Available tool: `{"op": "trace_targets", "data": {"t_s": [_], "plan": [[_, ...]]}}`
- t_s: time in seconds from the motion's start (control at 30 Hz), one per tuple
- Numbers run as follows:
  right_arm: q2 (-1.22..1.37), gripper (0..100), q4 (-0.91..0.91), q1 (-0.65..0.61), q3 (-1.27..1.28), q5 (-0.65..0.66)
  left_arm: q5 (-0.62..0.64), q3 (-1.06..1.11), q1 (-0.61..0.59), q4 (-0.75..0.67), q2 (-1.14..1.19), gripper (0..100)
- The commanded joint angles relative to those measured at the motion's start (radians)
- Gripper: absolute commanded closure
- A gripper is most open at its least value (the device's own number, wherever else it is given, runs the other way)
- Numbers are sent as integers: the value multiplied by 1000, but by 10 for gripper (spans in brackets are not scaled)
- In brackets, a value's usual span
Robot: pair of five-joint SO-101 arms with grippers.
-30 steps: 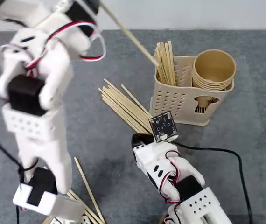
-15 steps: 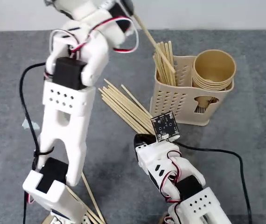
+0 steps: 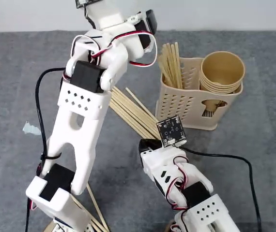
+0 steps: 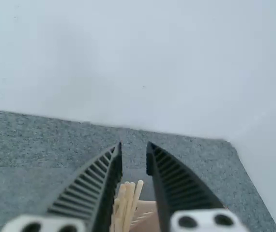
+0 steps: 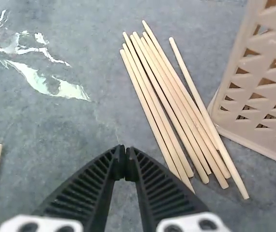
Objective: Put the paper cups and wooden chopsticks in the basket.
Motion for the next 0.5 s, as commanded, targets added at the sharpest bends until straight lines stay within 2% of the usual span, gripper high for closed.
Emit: {"op": "trace_targets", "data": {"t_s": [0.0,0.2,0.33,0.47], "plan": [[-22,990,-22,15,2,-5,-11,-10,12,-2,-17,874],[-22,990,-22,15,3,-5,-11,-18,12,107,-57,765],[-22,989,-18,15,-3,-3,-17,-12,5,206,-137,765],[-22,987,-16,15,-3,0,-17,-12,-23,381,-224,765]]}}
